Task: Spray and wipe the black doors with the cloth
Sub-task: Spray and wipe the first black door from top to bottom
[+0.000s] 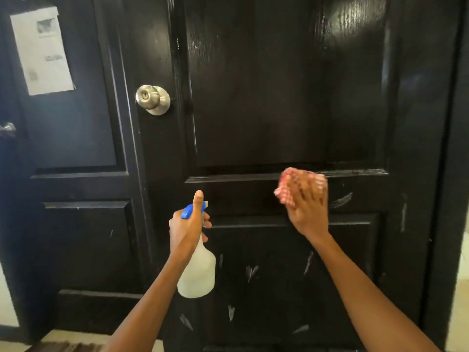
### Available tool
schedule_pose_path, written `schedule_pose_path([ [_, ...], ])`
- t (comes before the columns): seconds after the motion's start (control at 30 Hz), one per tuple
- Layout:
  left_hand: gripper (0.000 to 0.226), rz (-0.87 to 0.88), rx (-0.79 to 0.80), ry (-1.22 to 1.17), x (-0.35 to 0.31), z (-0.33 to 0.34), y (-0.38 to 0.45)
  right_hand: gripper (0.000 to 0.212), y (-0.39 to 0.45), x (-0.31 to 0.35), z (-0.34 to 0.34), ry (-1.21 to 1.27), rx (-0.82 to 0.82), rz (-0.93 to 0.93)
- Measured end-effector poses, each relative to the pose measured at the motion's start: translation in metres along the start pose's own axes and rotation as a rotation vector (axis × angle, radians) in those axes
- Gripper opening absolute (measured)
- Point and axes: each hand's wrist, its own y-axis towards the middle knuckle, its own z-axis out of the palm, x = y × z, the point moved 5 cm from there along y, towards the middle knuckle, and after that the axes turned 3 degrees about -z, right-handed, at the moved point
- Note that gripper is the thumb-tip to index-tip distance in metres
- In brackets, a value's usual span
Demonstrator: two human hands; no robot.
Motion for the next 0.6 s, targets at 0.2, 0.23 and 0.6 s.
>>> schedule_pose_path([
  [0.2,0.055,-0.017,-0.011,-0.022,0.011,0.006,-0.011,0.076,-0.015,-0.024,-0.002,0.120,-0.146,0.882],
  [0.23,0.055,-0.014,-0.010,-0.020,0.011,0.006,-0.012,0.075,-0.009,-0.008,0.002,0.156,-0.134,0.908],
  [0.6,0.049,0.023,-0.031,-0.009,0.002,0.023,-0.017,0.084,-0.007,0.121,0.042,-0.007,0.290,-0.541],
])
